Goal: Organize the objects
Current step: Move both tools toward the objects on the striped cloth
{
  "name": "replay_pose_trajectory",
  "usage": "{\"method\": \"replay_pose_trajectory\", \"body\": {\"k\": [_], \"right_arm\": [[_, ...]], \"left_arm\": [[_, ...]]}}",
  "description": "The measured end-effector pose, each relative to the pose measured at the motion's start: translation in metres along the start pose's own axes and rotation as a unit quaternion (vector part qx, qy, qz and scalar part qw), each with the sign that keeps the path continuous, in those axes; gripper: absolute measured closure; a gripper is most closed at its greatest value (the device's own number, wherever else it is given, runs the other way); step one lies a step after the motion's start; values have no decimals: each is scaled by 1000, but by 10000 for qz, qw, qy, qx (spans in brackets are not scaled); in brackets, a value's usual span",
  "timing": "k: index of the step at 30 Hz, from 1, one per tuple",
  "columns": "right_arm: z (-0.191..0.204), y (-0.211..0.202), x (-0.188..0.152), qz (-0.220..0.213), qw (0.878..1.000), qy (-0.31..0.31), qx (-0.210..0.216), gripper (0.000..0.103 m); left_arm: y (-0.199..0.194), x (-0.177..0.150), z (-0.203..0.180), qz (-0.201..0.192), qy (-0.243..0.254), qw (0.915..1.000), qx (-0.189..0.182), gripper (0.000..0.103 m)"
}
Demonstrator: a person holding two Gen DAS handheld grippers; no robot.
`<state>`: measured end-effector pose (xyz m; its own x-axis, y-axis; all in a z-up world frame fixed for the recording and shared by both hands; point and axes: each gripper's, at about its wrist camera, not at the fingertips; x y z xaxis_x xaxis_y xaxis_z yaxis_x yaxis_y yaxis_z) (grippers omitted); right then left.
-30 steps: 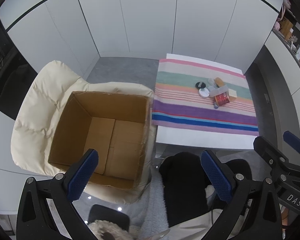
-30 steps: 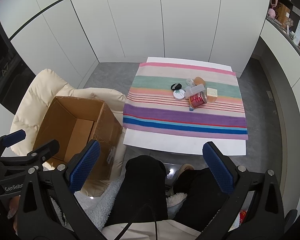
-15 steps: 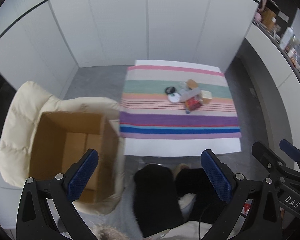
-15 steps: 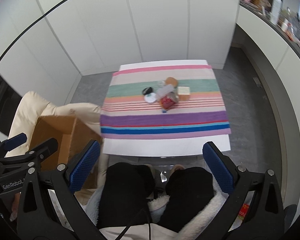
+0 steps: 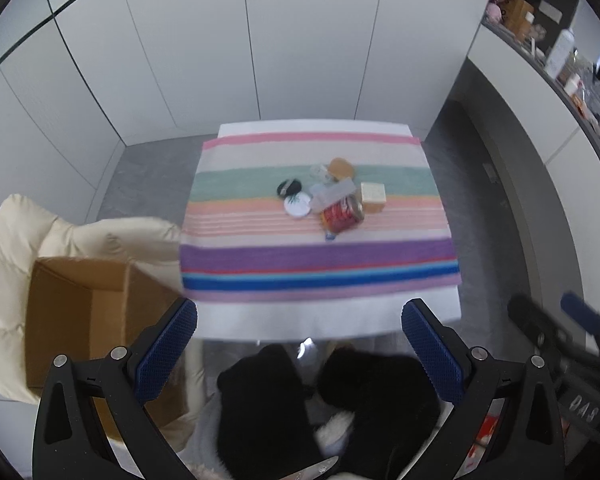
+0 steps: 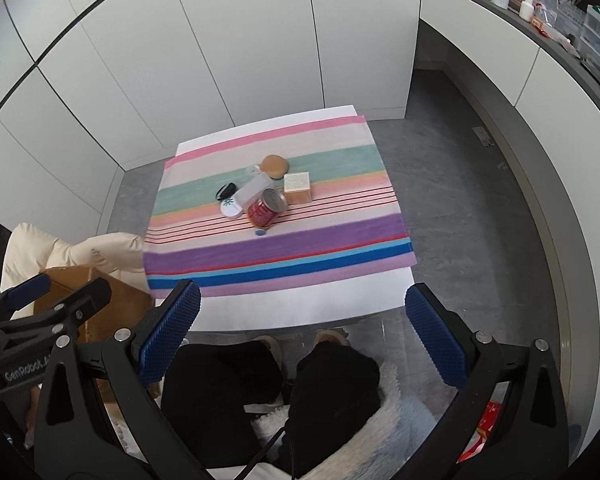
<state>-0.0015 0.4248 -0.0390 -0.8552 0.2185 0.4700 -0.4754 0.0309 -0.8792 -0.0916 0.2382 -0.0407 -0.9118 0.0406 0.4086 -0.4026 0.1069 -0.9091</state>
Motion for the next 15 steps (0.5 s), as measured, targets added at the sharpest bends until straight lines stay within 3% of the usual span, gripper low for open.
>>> {"method": "replay_pose_trajectory", "body": {"k": [3,6,11,15], "right_arm": [[-7,14,9,-36,10000,-16,-43,0],[-14,33,18,6,10000,28,-37,0],[-18,73,30,211,9996,-69,-167,0],[-21,108,37,357,9993,99,-52,0]], "left_arm": [[14,18,1,-344,-255,9991,-44,0],[39,26,1,-308,-427,9985,-142,0],[84,30,-3,-237,-30,9996,125,0],[120,32,4,-32,144,9999,76,0]]}}
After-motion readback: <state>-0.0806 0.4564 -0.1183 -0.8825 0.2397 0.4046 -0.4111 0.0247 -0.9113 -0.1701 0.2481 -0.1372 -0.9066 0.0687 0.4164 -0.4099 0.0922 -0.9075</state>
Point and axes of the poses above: each gripper's, at about its wrist camera, not at the fingertips, and y roughly the way its jaws point, z to its left, x to its top, and after that the axes turned 7 degrees about -y, right-handed
